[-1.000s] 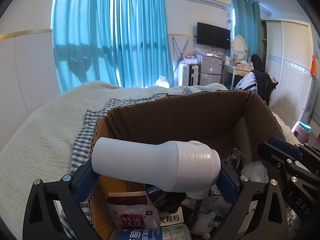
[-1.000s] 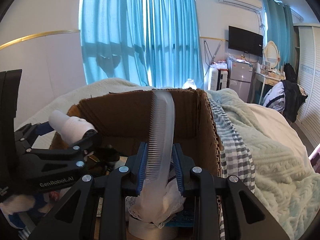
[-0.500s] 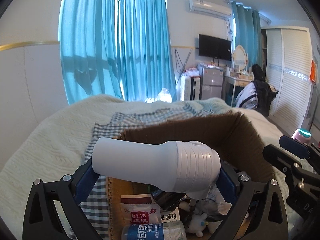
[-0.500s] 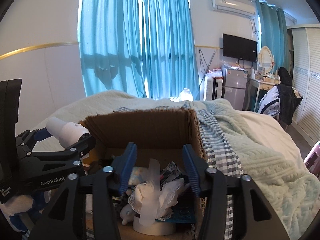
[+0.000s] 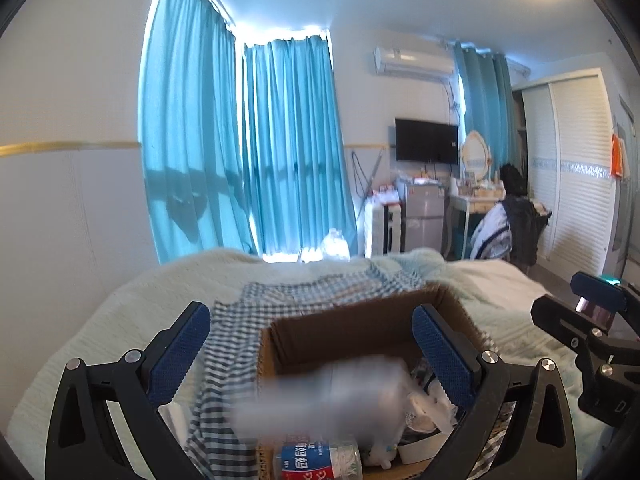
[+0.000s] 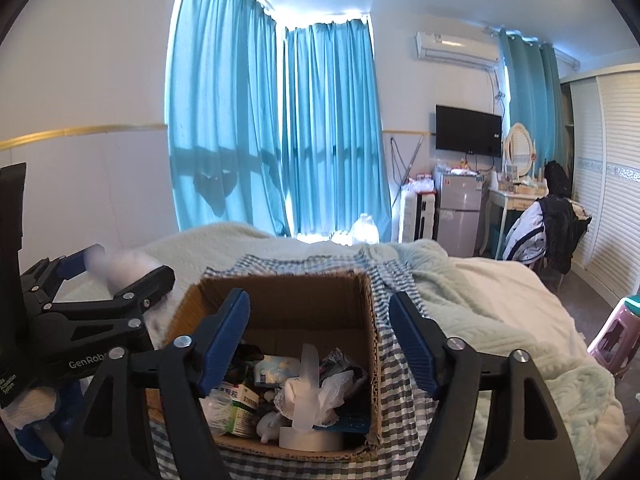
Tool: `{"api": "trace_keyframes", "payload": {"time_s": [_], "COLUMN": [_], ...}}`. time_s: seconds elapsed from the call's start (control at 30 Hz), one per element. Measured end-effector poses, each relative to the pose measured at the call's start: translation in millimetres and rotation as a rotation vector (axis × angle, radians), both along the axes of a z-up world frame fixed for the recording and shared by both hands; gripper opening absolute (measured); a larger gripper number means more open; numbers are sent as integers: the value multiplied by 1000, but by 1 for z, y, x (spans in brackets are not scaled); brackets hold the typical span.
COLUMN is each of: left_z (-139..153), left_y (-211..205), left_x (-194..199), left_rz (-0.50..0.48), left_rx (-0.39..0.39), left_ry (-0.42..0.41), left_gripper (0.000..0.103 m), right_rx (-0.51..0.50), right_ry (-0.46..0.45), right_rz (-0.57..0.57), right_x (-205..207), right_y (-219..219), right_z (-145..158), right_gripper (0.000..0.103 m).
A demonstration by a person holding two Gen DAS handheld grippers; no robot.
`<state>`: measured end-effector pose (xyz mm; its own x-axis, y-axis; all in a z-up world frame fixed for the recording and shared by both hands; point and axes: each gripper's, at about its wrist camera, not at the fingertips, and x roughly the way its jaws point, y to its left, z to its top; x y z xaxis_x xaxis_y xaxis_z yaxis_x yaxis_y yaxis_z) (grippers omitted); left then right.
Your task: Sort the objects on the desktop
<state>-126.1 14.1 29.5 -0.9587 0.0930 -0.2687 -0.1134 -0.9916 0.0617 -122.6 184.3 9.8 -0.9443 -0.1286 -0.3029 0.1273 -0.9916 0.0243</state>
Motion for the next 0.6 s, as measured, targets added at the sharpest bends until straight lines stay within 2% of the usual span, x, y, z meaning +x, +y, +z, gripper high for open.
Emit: {"api": "trace_keyframes", "payload": {"time_s": [0.1,0.37,0.47,0.6], "left_z": [14,25,28,26], "left_y": [-6,-27,-32,-38], "left_x": [13,43,61,82], "left_rz": [3,29,33,40], "left_rx": [9,51,65,85], "left_ry": [16,20,25,29], "left_gripper": [103,103,103,103], "right_rx": [9,25,25,25], "right_ry": [25,62,77,82], "right_rz": [1,16,23,35], "right_x": [16,58,78,100], "right_y": [-2,-9,-12,-15], "right_z": [14,39,44,44], "right_gripper": [76,77,83,84]}}
